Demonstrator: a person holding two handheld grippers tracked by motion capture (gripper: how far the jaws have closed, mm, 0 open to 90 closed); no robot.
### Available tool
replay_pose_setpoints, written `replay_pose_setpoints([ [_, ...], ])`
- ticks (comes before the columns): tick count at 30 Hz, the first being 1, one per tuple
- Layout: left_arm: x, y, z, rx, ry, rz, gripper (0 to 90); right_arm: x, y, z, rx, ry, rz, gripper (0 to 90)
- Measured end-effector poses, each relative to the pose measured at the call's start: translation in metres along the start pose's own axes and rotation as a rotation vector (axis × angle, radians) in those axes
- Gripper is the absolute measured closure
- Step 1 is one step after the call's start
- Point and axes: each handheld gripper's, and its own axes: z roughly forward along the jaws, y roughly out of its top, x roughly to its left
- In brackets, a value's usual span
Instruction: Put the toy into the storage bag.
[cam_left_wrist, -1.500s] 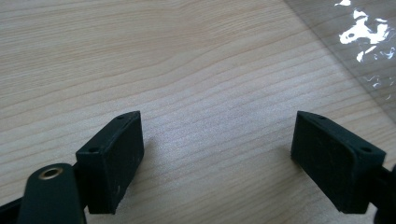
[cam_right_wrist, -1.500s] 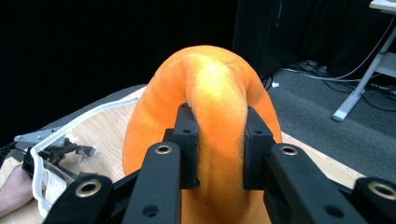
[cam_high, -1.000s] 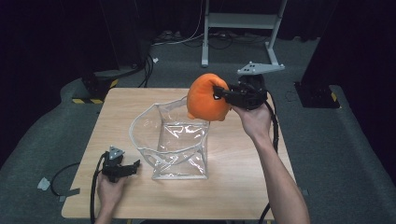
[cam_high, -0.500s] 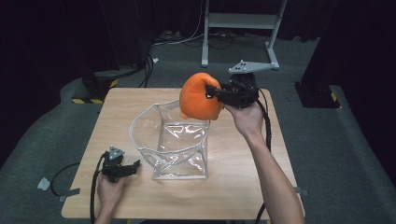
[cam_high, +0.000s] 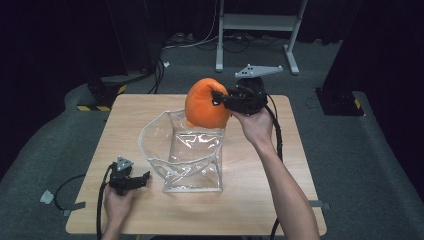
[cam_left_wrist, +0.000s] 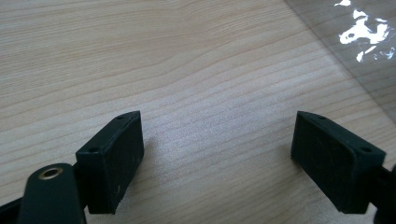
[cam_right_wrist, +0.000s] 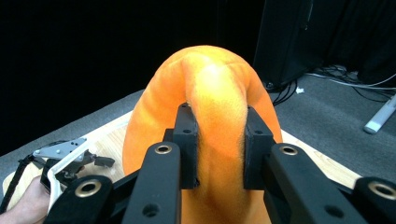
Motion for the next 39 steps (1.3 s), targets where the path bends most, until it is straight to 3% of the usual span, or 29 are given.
replay_pose_setpoints([
  [24, 0.0, 0.0, 0.0, -0.004, 0.0, -0.005, 17.3, 0.008, -0.012, 0.028, 0.052, 0.006, -0.008, 72.8],
  [39, 0.0, 0.0, 0.0, -0.004, 0.0, -0.005, 17.3, 0.01, -0.018, 0.036, 0.07, -0.001, -0.023, 72.6],
])
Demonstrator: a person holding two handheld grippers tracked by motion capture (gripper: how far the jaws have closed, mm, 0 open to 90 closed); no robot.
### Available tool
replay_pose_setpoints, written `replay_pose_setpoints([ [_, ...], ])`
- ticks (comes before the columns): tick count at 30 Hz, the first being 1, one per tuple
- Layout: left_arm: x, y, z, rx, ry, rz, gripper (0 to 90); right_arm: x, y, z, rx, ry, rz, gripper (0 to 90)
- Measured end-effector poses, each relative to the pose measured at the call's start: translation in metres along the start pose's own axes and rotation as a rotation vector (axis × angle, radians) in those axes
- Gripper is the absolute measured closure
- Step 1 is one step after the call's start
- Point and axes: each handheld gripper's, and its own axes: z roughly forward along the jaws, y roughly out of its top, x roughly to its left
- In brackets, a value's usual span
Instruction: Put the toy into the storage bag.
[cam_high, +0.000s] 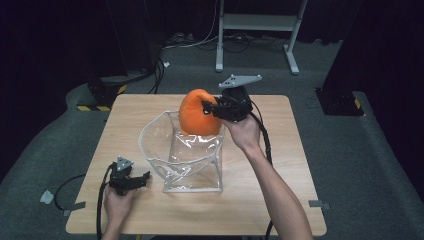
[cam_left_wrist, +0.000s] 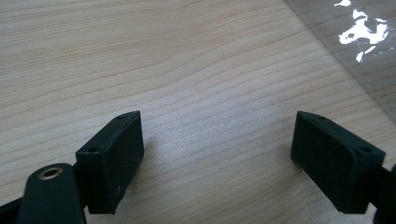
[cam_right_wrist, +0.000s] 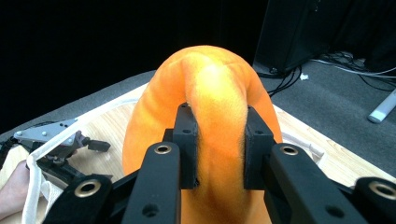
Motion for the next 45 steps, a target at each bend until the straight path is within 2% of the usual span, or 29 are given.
replay_pose_setpoints([
  [17, 0.0, 0.0, 0.0, -0.001, 0.001, 0.002, 17.3, -0.003, -0.011, 0.011, 0.021, -0.002, 0.011, 72.4],
  [45, 0.0, 0.0, 0.0, -0.001, 0.0, 0.002, 17.3, -0.004, -0.028, 0.035, 0.099, -0.038, 0.001, 71.2],
])
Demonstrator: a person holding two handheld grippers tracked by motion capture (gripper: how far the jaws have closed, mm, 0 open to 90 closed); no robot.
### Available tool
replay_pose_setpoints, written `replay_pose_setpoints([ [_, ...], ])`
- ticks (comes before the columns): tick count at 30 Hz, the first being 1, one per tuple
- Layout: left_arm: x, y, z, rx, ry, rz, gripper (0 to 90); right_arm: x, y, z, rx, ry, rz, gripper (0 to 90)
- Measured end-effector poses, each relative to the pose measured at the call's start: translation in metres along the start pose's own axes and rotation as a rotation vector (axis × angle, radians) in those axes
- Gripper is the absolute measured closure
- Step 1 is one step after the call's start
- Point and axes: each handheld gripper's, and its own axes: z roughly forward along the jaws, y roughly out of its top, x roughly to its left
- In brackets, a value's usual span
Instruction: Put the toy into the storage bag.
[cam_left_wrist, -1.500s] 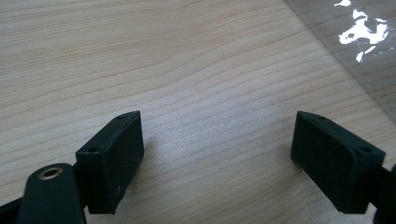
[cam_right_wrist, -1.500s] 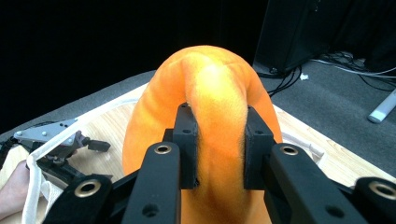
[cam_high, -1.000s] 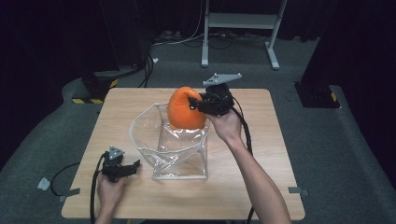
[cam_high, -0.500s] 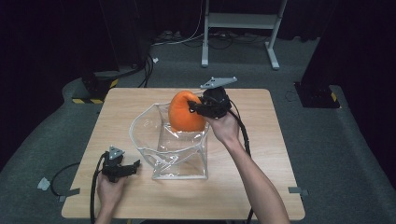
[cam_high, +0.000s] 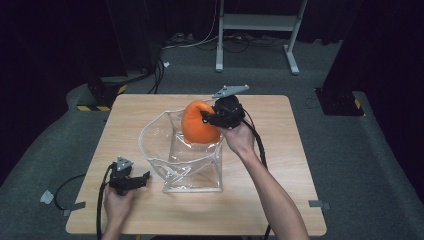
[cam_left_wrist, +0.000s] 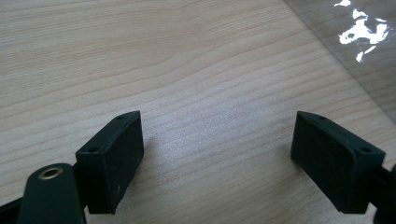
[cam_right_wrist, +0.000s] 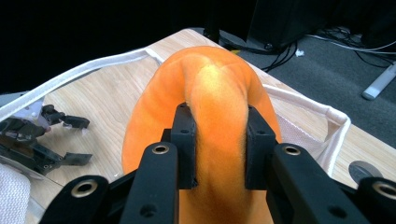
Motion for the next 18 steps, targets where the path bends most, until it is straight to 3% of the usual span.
replay_pose_setpoints([
  [18, 0.0, 0.0, 0.0, 0.0, 0.0, 0.0, 17.3, -0.001, -0.005, 0.013, 0.052, -0.003, -0.021, 68.5],
])
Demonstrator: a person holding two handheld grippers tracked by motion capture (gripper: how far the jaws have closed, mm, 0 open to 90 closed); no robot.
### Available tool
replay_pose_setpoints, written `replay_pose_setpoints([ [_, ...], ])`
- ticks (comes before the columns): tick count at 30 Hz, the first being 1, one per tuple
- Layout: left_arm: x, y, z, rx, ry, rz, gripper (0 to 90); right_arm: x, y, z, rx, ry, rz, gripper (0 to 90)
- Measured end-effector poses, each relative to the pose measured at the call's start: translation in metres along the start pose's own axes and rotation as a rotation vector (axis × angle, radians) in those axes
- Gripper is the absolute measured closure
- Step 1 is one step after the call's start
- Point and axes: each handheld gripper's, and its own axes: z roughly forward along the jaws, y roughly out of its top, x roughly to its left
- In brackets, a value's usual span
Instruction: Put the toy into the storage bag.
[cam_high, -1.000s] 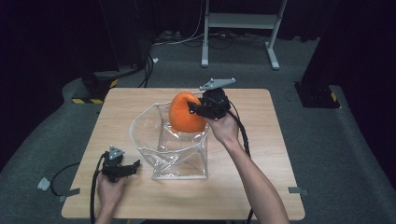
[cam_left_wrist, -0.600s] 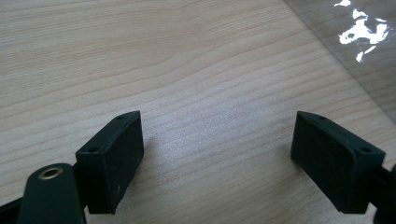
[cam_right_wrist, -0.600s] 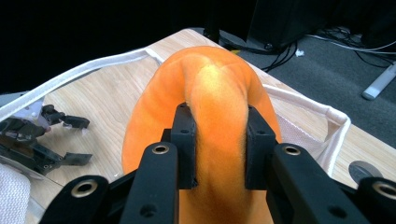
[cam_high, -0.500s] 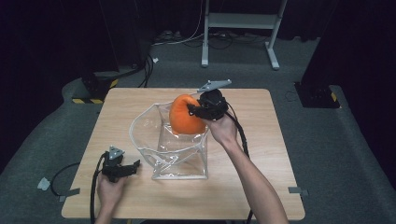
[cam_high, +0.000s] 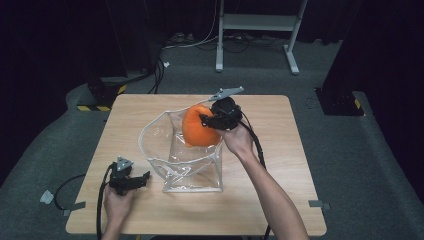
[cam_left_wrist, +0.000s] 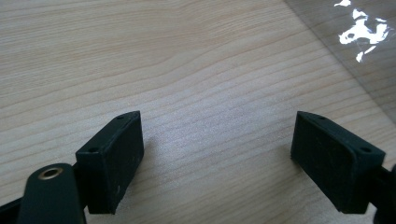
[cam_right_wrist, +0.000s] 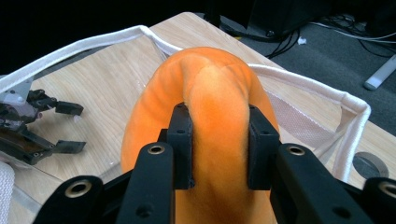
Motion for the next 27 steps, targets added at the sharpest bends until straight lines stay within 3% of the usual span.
replay_pose_setpoints([
  [27, 0.0, 0.0, 0.0, 0.0, -0.001, -0.003, 17.3, 0.0, -0.007, 0.015, 0.077, 0.02, 0.001, 61.5],
])
